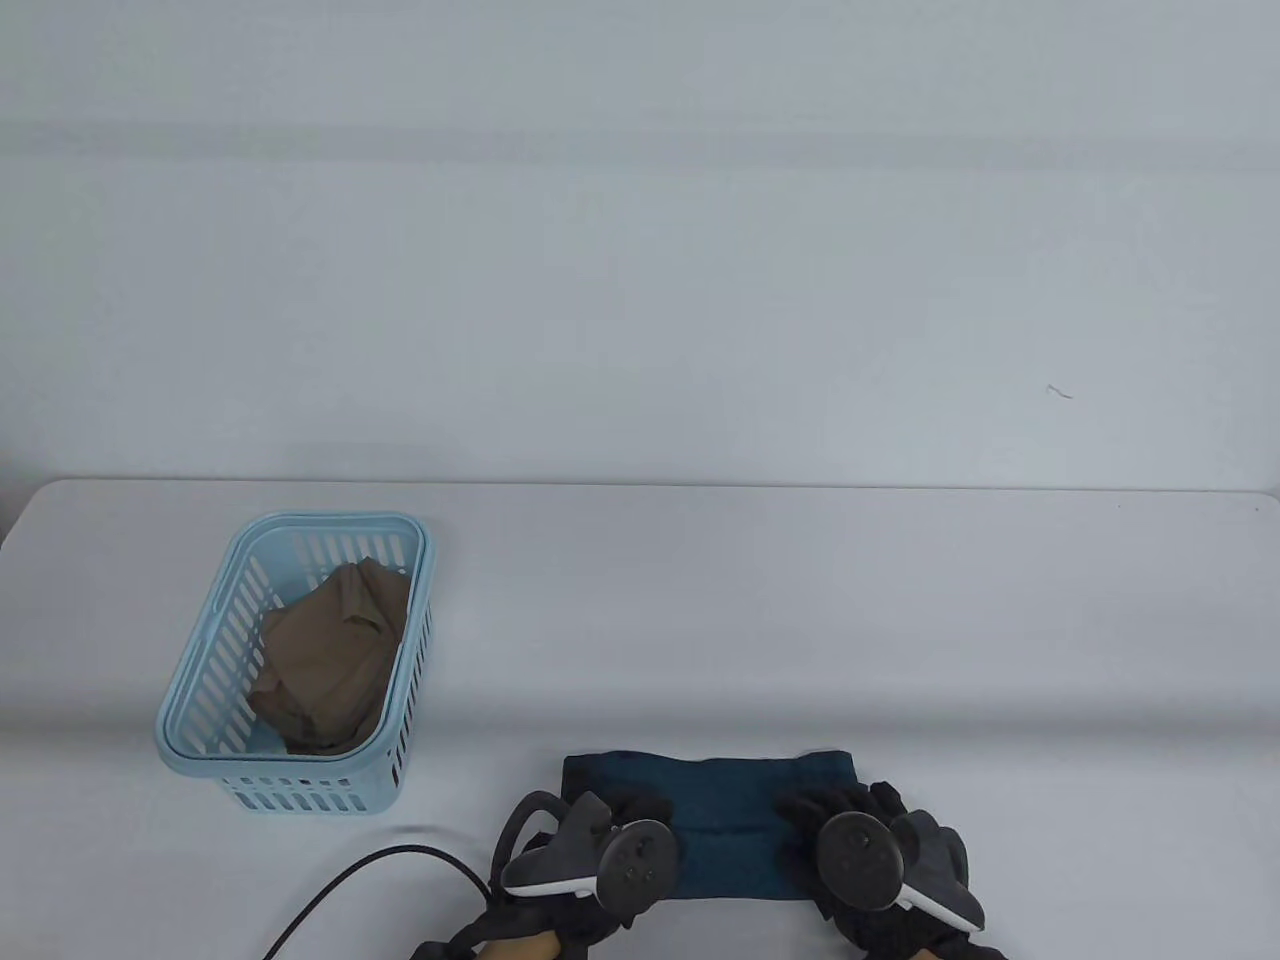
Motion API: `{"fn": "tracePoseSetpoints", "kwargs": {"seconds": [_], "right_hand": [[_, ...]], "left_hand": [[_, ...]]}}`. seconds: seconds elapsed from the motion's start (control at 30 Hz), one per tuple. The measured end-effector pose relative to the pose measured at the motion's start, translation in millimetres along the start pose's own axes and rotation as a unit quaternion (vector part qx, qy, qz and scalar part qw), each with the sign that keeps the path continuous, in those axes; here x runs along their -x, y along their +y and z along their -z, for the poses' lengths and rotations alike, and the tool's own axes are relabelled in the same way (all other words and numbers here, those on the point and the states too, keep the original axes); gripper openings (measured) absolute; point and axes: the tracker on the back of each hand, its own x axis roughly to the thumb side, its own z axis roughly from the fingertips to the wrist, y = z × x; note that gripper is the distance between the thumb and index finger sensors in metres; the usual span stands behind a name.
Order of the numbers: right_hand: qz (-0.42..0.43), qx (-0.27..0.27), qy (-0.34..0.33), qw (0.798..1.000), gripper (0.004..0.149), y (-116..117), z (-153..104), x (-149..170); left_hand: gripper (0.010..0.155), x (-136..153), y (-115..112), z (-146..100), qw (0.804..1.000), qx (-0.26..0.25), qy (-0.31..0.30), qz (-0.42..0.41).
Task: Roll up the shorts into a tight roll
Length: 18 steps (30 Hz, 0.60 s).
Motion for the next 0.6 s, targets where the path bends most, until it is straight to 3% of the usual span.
{"fn": "tracePoseSetpoints", "kwargs": {"seconds": [0.3,0.47,0.6], "right_hand": [[-0.072,-0.115,0.007,0.991,0.073,22.4,7.2,-4.8],[-0.07,-0.088,0.012,0.994,0.066,19.2,11.7,-3.1],[-0.041,-0.088,0.016,0.995,0.062,14.4,12.3,1.0]], "left_hand": [[0.069,0.8,-26.2,10.4,0.998,0.051,0.019,0.019],[0.065,-0.8,-27.6,13.9,0.998,0.025,0.018,0.06],[0.059,5.6,-20.0,13.2,0.999,0.011,0.03,0.002]]}}
